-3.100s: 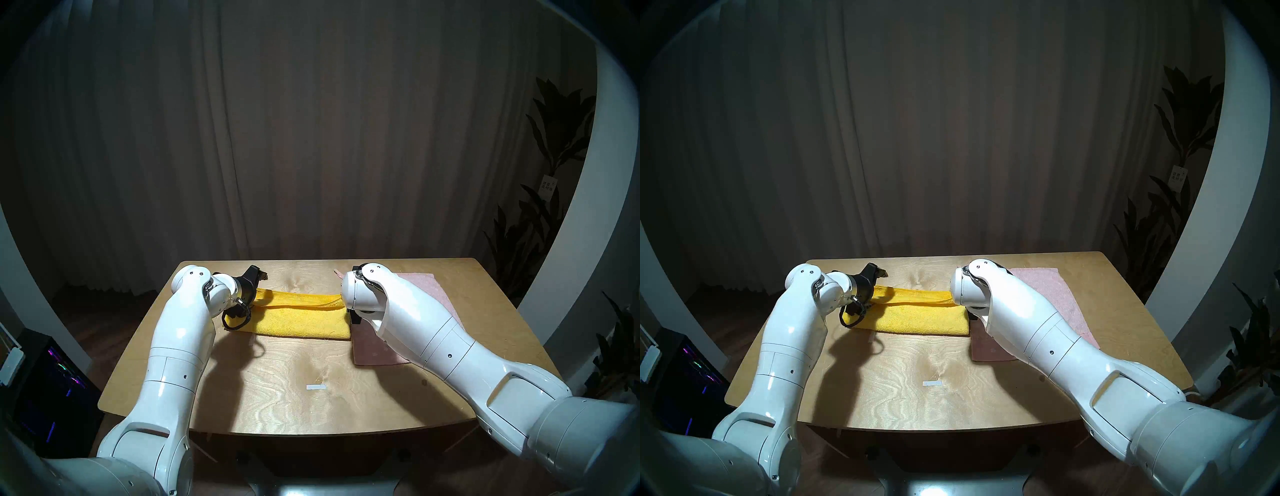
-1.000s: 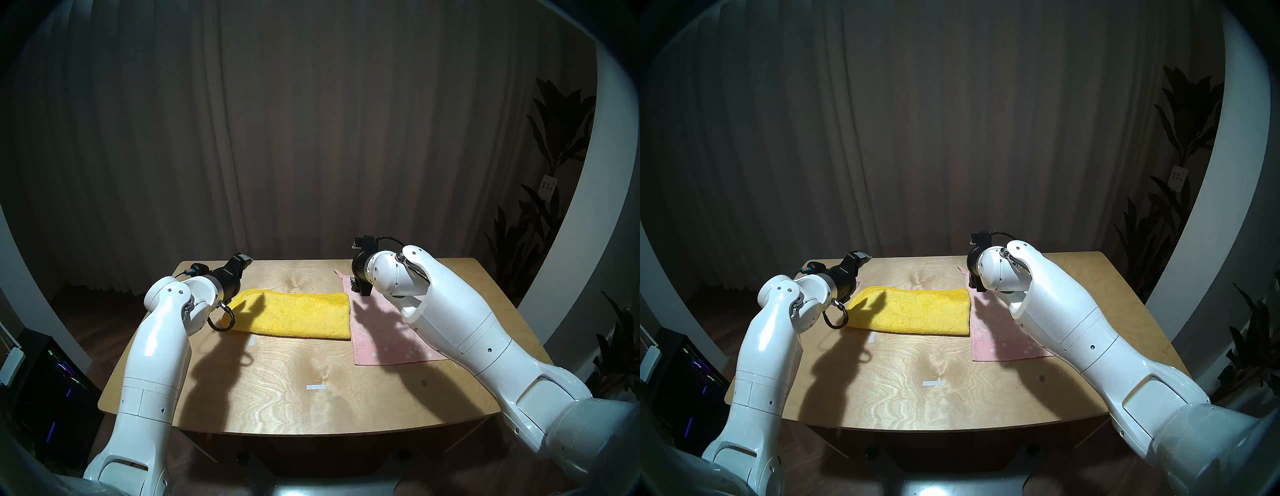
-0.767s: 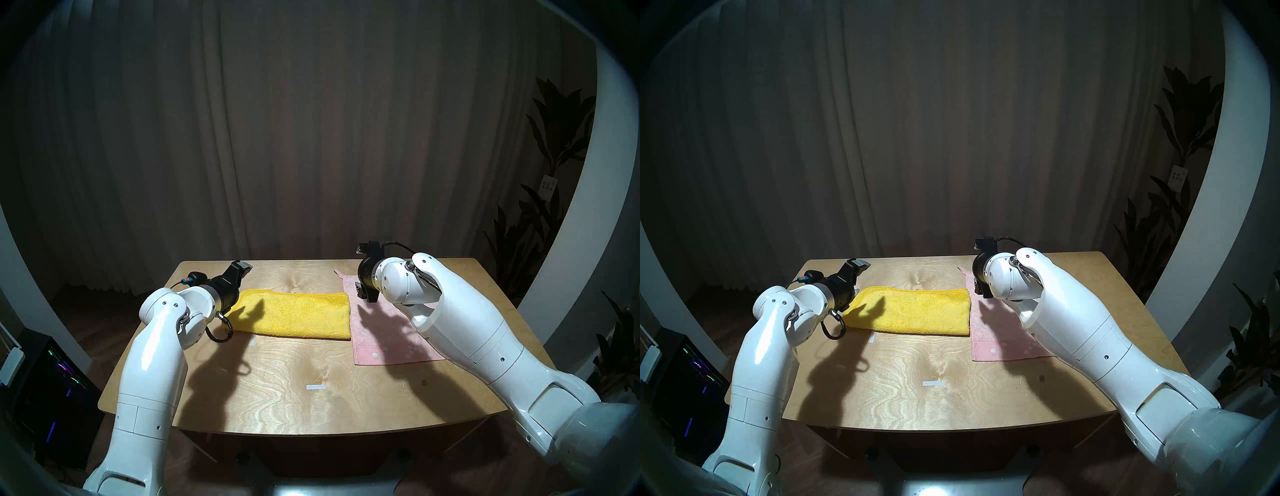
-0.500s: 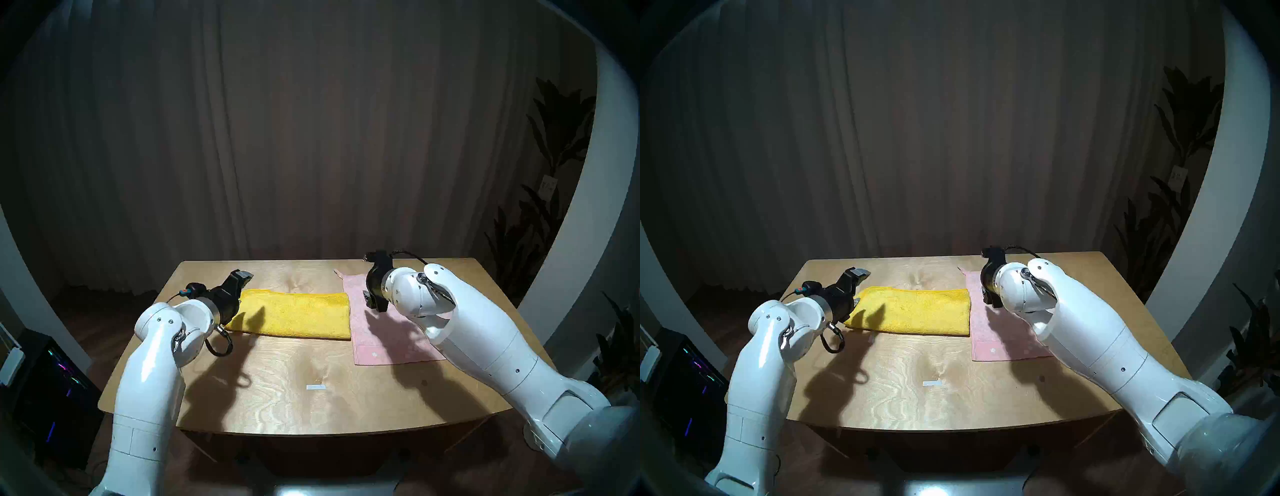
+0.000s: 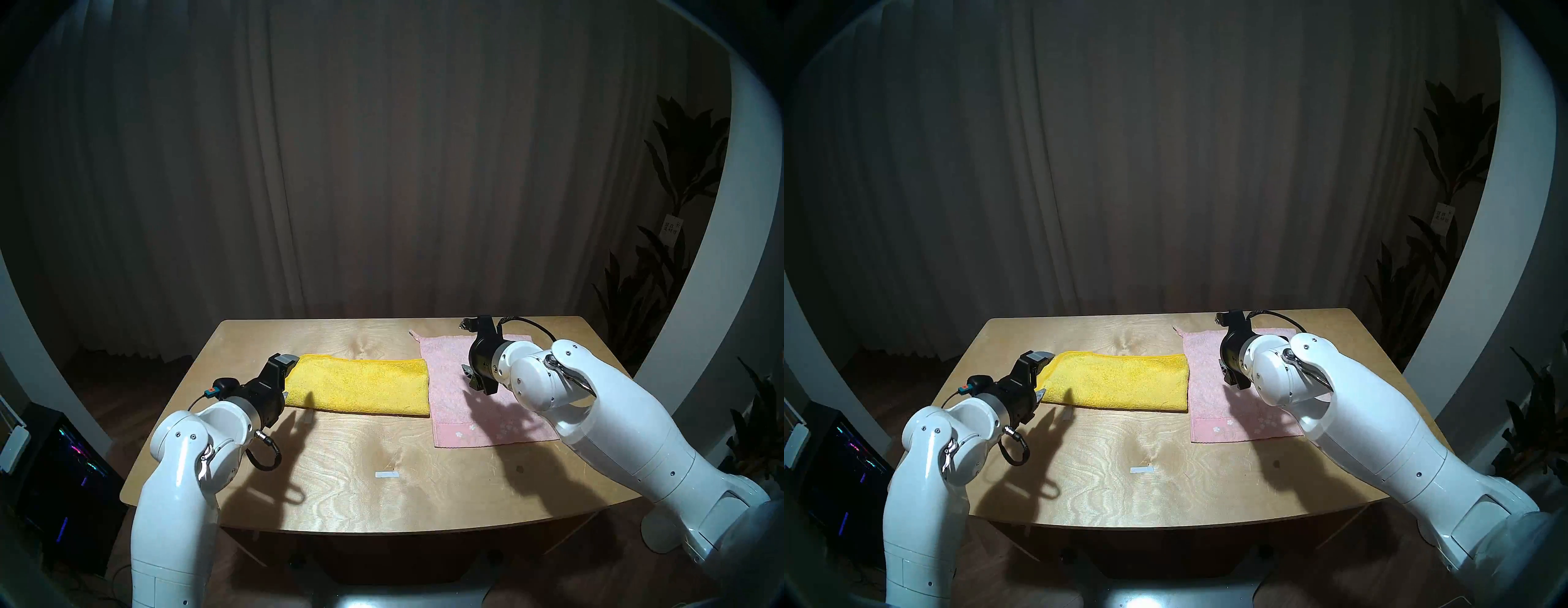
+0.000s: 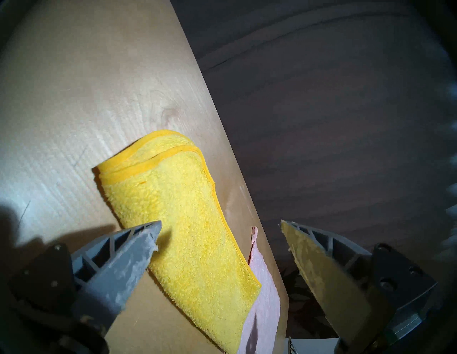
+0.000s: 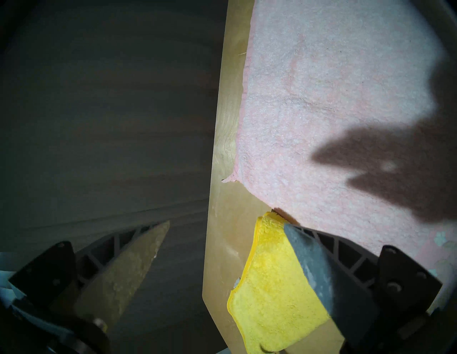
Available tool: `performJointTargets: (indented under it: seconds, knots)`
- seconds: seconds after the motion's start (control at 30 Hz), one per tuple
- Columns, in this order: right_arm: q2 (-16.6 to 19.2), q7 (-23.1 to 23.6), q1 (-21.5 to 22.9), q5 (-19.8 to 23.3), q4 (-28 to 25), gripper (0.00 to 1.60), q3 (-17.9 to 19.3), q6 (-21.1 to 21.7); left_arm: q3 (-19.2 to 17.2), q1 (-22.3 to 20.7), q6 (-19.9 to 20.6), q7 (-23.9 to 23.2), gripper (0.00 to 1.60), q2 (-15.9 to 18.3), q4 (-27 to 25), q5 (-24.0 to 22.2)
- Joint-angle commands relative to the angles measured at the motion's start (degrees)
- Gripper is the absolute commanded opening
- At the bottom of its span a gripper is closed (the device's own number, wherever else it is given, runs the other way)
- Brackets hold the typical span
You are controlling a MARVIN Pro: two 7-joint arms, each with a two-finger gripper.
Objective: Fold each towel twice and stack them on table
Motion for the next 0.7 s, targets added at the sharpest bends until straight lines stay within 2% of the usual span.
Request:
performJointTargets:
  seconds: [0.0, 0.13, 0.17, 0.2, 0.23, 0.33, 0.4, 0.5, 0.67]
  knots:
    - [5.91, 4.99, -4.62, 1.7, -6.06, 1.6, 3.96, 2.86, -0.23, 5.9, -5.56, 0.3, 1.6, -4.37, -5.0, 1.92]
    - [7.65, 8.96, -7.99, 3.44, -7.89, 1.6, 5.99, 4.34, 1.03, 6.35, -10.31, 0.39, 1.6, -6.28, -5.07, 5.8]
    - [7.56, 9.04, -8.53, 3.61, -7.82, 1.6, 6.45, 4.85, 0.97, 6.14, -10.34, 0.22, 1.6, -6.98, -4.74, 6.69]
    - [7.59, 10.93, -9.3, 4.14, -7.48, 1.6, 6.72, 5.72, 1.76, 6.03, -12.5, -0.39, 1.6, -7.09, -4.45, 8.53]
    - [7.08, 10.57, -9.58, 4.09, -7.11, 1.6, 7.13, 6.4, 1.7, 5.68, -12.26, -1.01, 1.6, -7.69, -4.03, 9.7]
    - [5.47, 13.63, -10.0, 4.09, -5.16, 1.6, 7.45, 8.94, 3.04, 4.02, -15.73, -1.84, 1.6, -8.52, -2.08, 13.21]
    - [4.43, 15.79, -9.59, 3.99, -3.82, 1.6, 7.0, 10.21, 4.11, 2.81, -17.66, -2.5, 1.6, -7.89, -0.6, 14.51]
    - [3.55, 18.38, -8.69, 3.45, -2.43, 1.6, 6.08, 11.37, 4.74, 1.23, -17.88, -3.2, 1.6, -7.05, 0.93, 15.64]
    - [2.72, 19.49, -8.12, 3.7, -1.73, 1.6, 6.09, 12.11, 4.9, -0.74, -16.58, -1.87, 1.6, -6.61, 2.45, 14.78]
